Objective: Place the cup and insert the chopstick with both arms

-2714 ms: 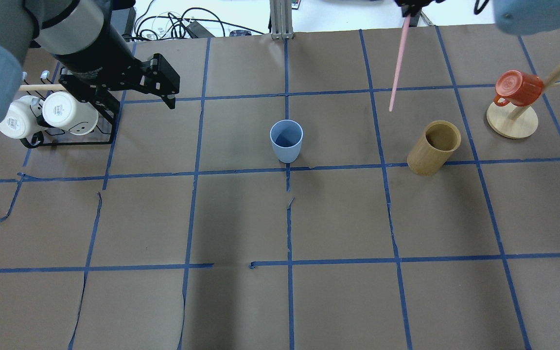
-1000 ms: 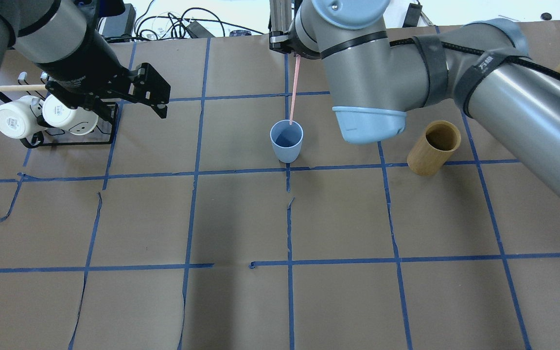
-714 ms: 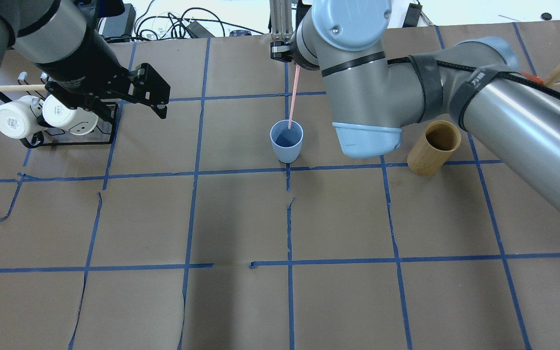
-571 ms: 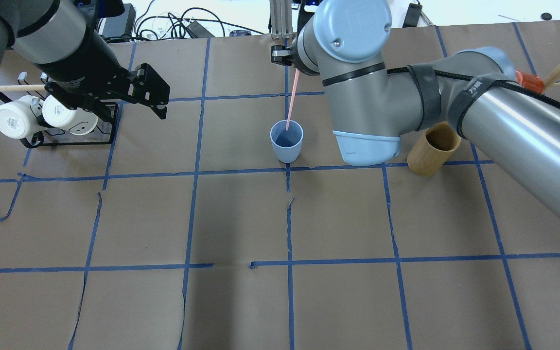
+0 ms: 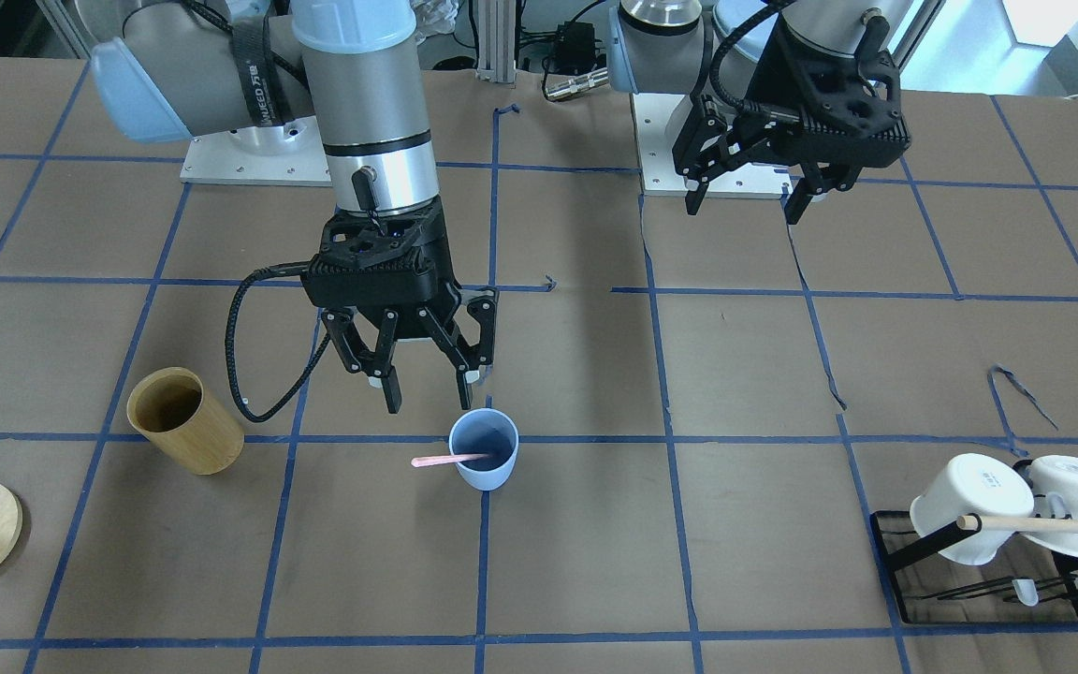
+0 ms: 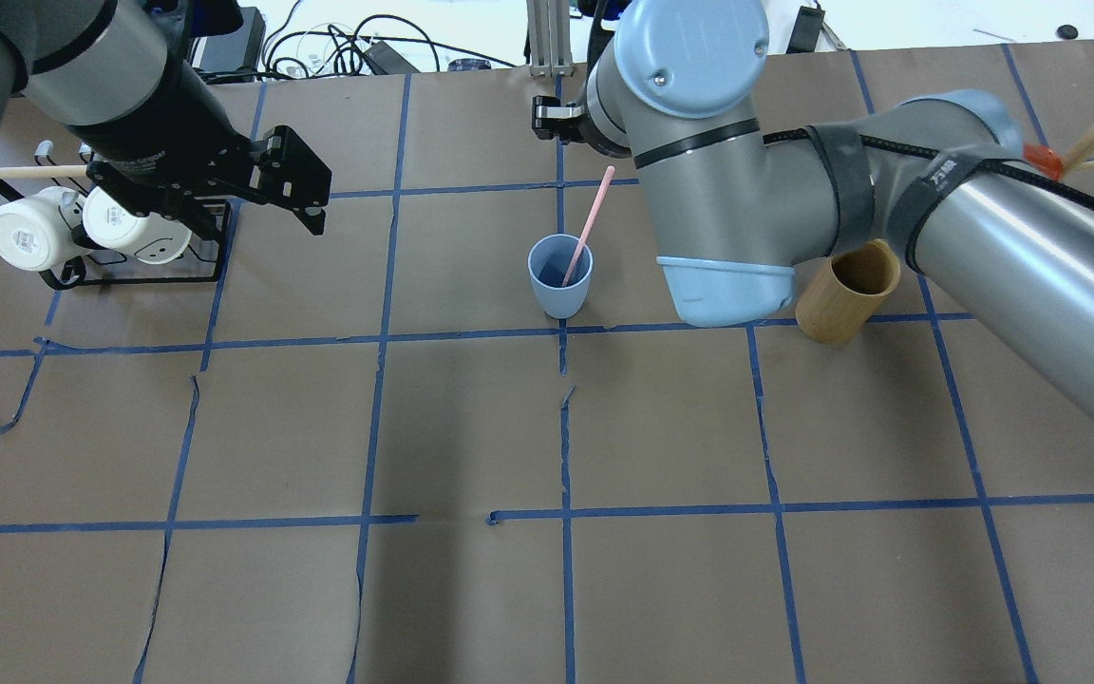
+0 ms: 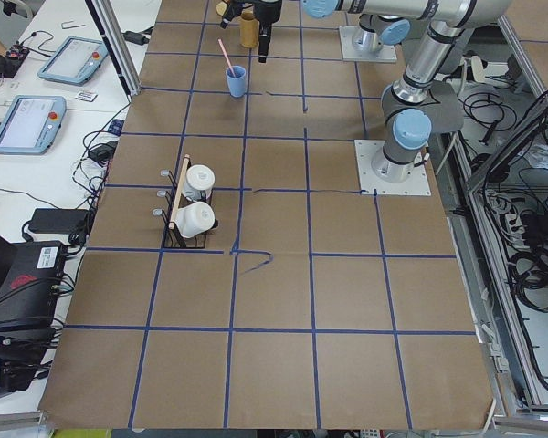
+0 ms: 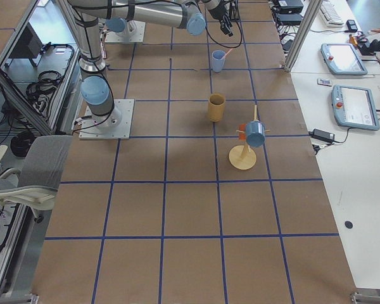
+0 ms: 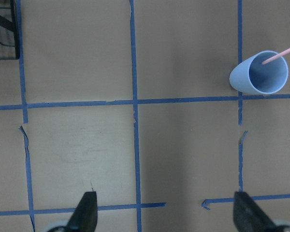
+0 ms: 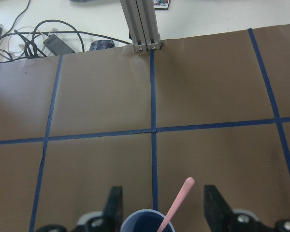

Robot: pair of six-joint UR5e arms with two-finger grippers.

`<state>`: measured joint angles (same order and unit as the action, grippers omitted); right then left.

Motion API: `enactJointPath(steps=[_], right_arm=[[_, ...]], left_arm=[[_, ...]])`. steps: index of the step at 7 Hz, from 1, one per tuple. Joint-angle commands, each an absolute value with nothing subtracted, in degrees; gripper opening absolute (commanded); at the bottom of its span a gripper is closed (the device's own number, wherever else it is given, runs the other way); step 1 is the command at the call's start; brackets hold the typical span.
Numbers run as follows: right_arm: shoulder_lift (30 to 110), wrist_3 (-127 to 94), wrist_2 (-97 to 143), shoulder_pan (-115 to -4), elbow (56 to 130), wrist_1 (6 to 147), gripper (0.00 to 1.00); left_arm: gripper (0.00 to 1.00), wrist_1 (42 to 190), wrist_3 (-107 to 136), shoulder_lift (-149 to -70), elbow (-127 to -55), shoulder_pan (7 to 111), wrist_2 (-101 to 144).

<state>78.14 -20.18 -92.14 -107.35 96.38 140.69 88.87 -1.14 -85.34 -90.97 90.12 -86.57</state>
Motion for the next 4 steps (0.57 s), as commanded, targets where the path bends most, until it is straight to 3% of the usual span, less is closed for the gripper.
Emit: enactJointPath(steps=[1, 4], right_arm=[[79.72, -19.87, -91.94, -105.83, 90.91, 122.87, 1.00], [81.91, -17.33, -91.41, -96.19, 85.53, 100.09, 1.00]], left_arm=[[1.00, 89.03, -1.14, -85.25, -90.97, 90.09, -86.57], [1.00, 89.56, -1.14, -85.08, -90.97, 90.00, -86.57]])
